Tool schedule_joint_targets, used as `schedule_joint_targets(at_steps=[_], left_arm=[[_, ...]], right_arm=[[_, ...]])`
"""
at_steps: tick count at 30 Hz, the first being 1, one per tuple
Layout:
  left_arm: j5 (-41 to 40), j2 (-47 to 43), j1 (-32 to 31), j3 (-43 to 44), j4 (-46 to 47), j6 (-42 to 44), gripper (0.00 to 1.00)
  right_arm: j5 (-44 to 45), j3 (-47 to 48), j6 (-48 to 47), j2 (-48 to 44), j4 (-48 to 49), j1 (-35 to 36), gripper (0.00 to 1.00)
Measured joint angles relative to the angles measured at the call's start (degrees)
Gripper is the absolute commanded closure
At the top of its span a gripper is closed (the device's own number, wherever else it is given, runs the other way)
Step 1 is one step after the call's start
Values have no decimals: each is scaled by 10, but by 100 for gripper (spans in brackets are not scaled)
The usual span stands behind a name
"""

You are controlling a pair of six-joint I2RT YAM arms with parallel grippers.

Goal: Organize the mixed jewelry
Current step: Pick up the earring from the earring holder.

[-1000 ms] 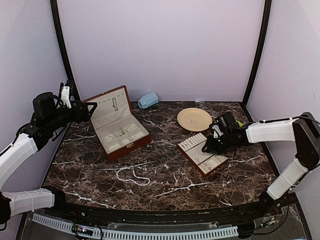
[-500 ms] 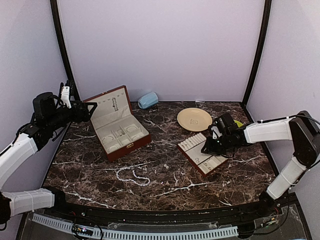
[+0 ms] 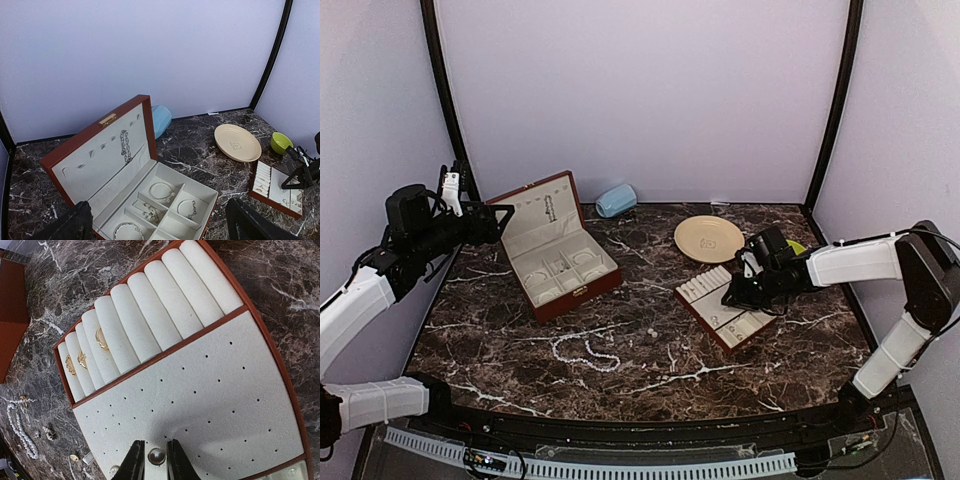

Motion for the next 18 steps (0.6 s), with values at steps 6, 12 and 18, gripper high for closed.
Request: schedule_joint_targets(at_steps=[6,12,18], left_arm=[[0,0,0,0,0,0,4],[0,0,0,0,0,0,5],[0,0,0,0,0,0,4]], right_arm=[[10,1,-7,0,-4,2,83],[43,12,-17,0,-27,18,83],[82,33,-28,10,-57,38,83]])
